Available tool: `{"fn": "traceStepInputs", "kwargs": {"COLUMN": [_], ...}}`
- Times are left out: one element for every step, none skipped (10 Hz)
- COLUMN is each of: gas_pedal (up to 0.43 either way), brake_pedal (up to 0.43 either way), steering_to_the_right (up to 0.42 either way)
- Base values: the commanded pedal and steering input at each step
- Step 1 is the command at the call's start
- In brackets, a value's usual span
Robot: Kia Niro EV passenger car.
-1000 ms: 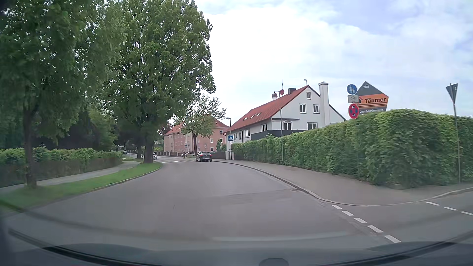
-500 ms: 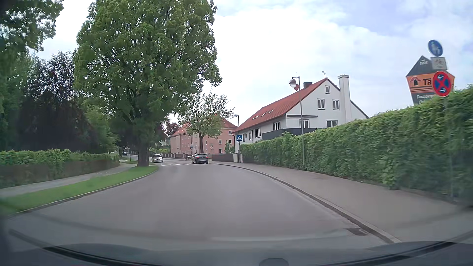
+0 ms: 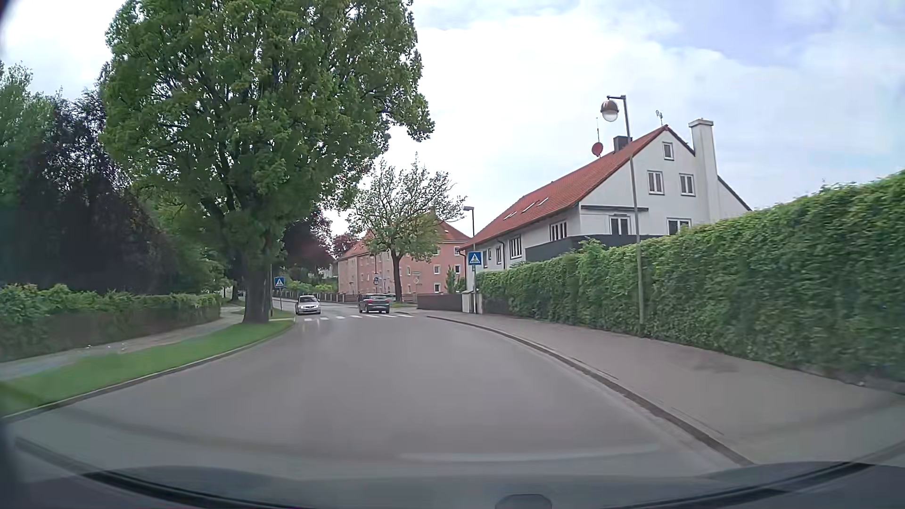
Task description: Follow the waypoints while adhering to traffic rules and regulations
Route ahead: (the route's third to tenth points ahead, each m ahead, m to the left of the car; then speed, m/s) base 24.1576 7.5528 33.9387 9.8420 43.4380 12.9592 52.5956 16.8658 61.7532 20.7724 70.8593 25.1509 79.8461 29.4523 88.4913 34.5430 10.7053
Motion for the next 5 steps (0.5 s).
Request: {"fn": "traceStepInputs", "kwargs": {"gas_pedal": [0.079,0.079,0.079,0.079,0.079], "brake_pedal": [0.0,0.0,0.0,0.0,0.0], "steering_to_the_right": [-0.035,-0.037,-0.038,-0.038,-0.038]}}
